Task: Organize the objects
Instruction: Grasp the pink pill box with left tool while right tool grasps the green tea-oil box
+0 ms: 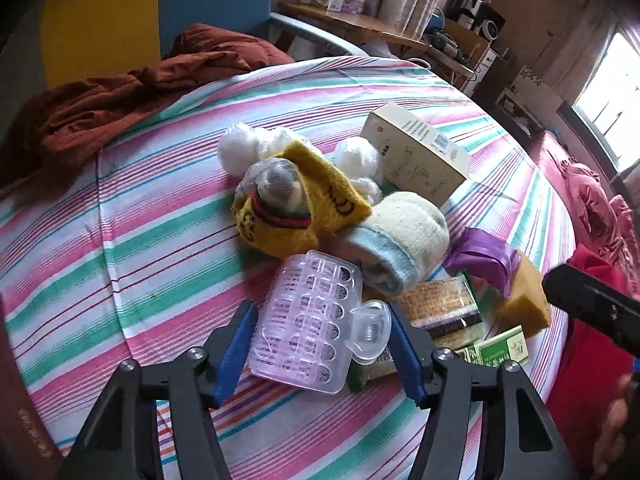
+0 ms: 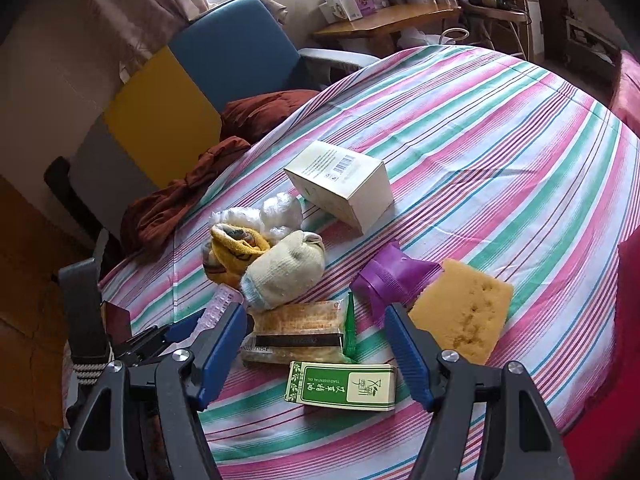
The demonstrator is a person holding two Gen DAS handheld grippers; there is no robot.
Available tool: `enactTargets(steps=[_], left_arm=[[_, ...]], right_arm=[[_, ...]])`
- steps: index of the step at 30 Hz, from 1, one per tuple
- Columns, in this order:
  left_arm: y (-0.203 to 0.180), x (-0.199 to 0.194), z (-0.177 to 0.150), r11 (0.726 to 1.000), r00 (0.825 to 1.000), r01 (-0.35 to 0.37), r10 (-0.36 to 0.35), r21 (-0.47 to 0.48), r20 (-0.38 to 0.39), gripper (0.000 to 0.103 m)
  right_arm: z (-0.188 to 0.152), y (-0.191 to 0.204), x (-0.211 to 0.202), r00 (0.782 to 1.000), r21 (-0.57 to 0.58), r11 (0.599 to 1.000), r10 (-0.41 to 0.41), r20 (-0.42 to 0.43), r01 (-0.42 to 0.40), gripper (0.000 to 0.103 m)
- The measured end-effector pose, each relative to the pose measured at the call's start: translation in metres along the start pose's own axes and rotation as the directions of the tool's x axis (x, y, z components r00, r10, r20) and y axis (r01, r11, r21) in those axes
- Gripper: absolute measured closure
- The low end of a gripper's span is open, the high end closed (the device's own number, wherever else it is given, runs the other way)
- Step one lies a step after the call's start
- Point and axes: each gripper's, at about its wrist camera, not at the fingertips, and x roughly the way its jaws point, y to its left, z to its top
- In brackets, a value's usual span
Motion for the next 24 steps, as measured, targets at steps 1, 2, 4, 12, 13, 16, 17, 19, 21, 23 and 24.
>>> enactTargets(steps=[1,2,4,12,13,16,17,19,21,23,24], left_arm=[[0.000,-0.001,-0.002,1.000,1.000,0.001,-0.001,-0.002,0.001,0.040],[0.000,-0.003,-0.005,1.000,1.000,-0.001,0.002,-0.007,0.004,0.040],[0.001,-0.008,-0.012,1.000,1.000,-0.005,0.005,-0.023,0.006,0.040],[-0.002,-0.042,-0.047,0.999,1.000,-0.017,0.018,-0.039,0.026,0.040],[-0.003,-0.046,-0.052,0.999,1.000,-0.015,0.016,-0.040,0.026,0.040],[-0.006,-0.061,-0.066,0.999,0.999,-0.010,0.011,-0.034,0.035,0.040],[-0.007,-0.067,-0.070,1.000,0.999,-0.006,0.007,-0.029,0.040,0.040],[-0.009,-0.076,-0.077,1.000,0.999,0.003,-0.002,-0.026,0.048,0.040],[-0.010,-0.086,-0.086,0.999,0.998,0.017,-0.016,-0.029,0.061,0.040],[-0.010,-0.096,-0.092,0.999,0.997,0.027,-0.025,-0.036,0.075,0.040],[-0.009,-0.100,-0.094,0.999,0.996,0.031,-0.028,-0.040,0.080,0.040]], right_arm=[[0.000,0.000,0.000,1.000,0.002,1.000,0.001,0.001,-0.001,0.031],[0.000,-0.001,0.000,1.000,0.003,1.000,0.001,0.001,-0.001,0.031],[0.001,-0.002,0.002,1.000,0.006,1.000,0.005,-0.004,-0.005,0.031],[-0.005,0.007,0.018,0.994,-0.041,0.998,0.042,-0.100,-0.046,0.031],[-0.008,0.012,0.023,0.991,-0.069,0.997,0.032,-0.131,-0.041,0.031],[-0.018,0.024,0.032,0.982,-0.150,0.989,-0.041,-0.183,0.013,0.023],[-0.021,0.028,0.031,0.982,-0.178,0.983,-0.072,-0.175,0.040,0.022],[-0.023,0.031,0.028,0.980,-0.206,0.974,-0.124,-0.154,0.091,0.021],[-0.026,0.027,0.027,0.977,-0.199,0.972,-0.156,-0.148,0.126,0.018],[-0.027,0.021,0.026,0.974,-0.184,0.972,-0.171,-0.148,0.143,0.018],[-0.027,0.019,0.026,0.972,-0.177,0.972,-0.183,-0.148,0.156,0.018]])
